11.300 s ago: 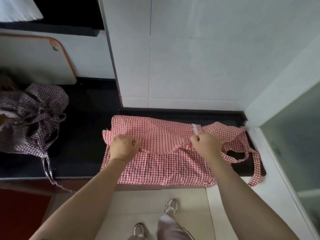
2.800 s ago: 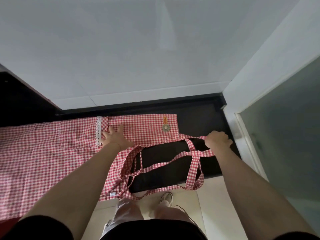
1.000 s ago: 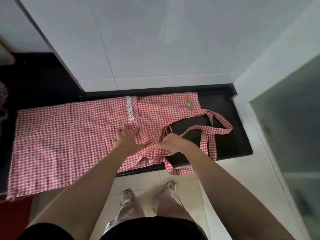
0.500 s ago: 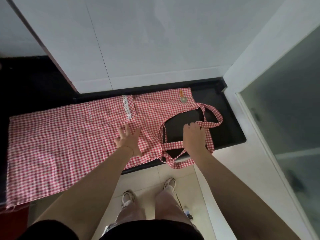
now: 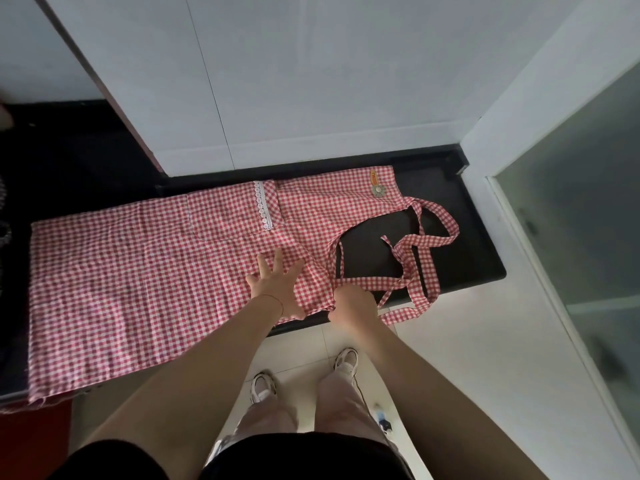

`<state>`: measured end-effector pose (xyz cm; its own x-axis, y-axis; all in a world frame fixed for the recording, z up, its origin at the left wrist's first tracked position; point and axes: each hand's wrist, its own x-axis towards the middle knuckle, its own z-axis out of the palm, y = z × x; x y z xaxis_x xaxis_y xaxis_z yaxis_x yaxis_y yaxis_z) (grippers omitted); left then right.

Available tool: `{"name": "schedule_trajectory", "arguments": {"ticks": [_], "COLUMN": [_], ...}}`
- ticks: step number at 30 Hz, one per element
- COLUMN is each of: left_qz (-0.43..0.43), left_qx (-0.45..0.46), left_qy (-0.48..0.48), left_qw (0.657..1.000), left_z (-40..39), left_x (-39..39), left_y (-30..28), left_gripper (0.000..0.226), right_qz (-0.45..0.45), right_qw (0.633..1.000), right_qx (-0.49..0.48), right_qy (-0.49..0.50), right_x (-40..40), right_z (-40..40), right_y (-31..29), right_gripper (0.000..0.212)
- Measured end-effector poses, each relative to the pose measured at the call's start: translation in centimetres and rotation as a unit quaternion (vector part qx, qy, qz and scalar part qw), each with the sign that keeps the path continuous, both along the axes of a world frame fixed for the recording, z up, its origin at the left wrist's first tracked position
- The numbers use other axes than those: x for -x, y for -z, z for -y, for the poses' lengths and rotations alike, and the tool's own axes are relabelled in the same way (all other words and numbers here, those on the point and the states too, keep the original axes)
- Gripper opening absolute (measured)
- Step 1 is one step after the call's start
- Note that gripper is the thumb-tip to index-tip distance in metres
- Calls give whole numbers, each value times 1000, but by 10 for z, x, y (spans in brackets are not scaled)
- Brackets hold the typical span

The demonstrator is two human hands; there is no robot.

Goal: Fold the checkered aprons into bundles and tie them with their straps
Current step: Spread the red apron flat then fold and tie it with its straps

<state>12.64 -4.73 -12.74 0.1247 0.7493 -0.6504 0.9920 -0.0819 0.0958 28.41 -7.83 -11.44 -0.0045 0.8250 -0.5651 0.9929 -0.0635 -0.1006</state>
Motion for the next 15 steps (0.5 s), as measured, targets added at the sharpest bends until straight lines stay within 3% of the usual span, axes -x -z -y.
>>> {"name": "schedule_trajectory", "arguments": {"ticks": [2,6,8,10,12,15], "left_qz": [0,33,90,155,223,255], "left_qx": [3,0,-62,-128,-128,-84], "left_qy": [3,-11,-18,-43,-144,-230], "left_qw": [1000,999,994,979,956,935], "left_z": [0,1,4,9,10,10], "left_x": [0,-5,-11,-18,-21,-19], "left_y": [0,-3,-7,-11,-10,-6], "left_gripper": [122,116,88,44,11,15], "right_qz": [-33,-178,-210,-227,-233,-197], "right_qw": [999,978,968,965,963,977], "right_qx": [25,1,-27,-30,-22,12], "right_qy": [8,111,133,128,131,77], "right_x": [-2,-14,-17,-17,-16,-16], "right_z": [-6,-18,-24,-28,-31,-26], "right_y": [-2,-11,-20,-25,-26,-21], "right_gripper": [11,19,14,21,28,22]}}
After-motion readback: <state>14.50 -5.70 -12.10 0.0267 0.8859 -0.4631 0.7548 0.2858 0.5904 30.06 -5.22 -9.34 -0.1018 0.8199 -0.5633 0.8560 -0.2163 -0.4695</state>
